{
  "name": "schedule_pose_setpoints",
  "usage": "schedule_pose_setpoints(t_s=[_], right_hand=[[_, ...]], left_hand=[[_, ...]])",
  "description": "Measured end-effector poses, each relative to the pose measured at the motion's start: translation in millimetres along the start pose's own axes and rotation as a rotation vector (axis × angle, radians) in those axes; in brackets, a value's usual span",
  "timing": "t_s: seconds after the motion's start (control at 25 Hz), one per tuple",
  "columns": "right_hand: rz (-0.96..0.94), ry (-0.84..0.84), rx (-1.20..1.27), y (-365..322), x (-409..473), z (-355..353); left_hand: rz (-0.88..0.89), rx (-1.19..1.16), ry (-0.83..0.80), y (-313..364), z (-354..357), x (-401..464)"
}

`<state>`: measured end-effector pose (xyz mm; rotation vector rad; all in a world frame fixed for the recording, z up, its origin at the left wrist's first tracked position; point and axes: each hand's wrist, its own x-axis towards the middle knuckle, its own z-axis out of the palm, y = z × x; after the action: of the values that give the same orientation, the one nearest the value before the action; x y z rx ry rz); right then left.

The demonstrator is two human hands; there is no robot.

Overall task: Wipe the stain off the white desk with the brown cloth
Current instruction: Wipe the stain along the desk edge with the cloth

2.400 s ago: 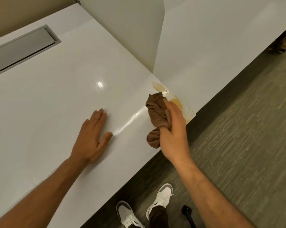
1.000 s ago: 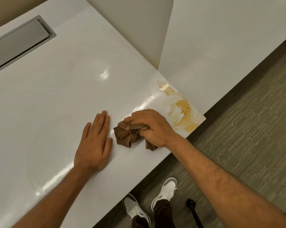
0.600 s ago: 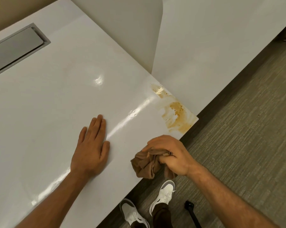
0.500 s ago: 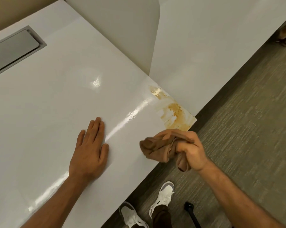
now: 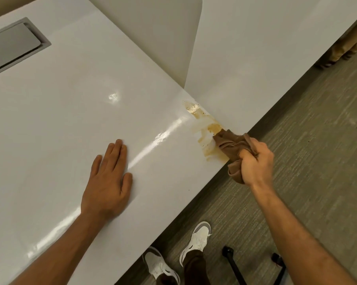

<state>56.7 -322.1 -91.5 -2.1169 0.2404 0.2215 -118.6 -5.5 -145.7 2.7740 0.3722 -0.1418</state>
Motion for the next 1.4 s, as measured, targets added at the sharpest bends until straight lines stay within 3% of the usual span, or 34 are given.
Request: schedule_pose_setpoints(t_s=[0.2,0.32,0.4,0.48,0.56,0.68,0.8,1.0,1.4], right_hand=[[-0.21,-0.154,-0.256,4.1,-78.0,31.4],[-0.32,-0.252,-0.292,1.3,-112.7,48.4],[-0.087,-0.318,-0.106,-8.8,-110.5,46.3],[0.203,-0.26,0.188,-19.8,-89.6,33.6],[0.215,-0.126,0.332,-25.3,-61.2,17.2],[0.072,-0.087,0.253,-31.8,-23.5,22.8],[-0.194,-0.117,-0.284,-17.5,-11.1,54.2],[-0.454,-0.086,-0.717,-7.7,-13.6,70.8],[-0.789,-0.423,-0.527,5.0,-62.5,88.8]], left_hand=[[-0.002,-0.016,0.001,2.0,-1.9,-1.4],[0.002,-0.011,0.003,2.6,-2.6,-2.0],[0.006,-0.008,0.006,1.6,-1.9,-2.0],[0.008,-0.009,0.007,0.6,-0.6,-1.4],[0.006,-0.007,0.008,-0.5,1.2,-0.9],[0.006,-0.004,0.009,-2.1,2.9,0.3],[0.007,0.0,0.017,-1.8,4.1,-0.2],[0.003,-0.001,0.027,0.0,3.4,-0.4],[0.003,0.016,0.02,1.5,2.4,-0.5]])
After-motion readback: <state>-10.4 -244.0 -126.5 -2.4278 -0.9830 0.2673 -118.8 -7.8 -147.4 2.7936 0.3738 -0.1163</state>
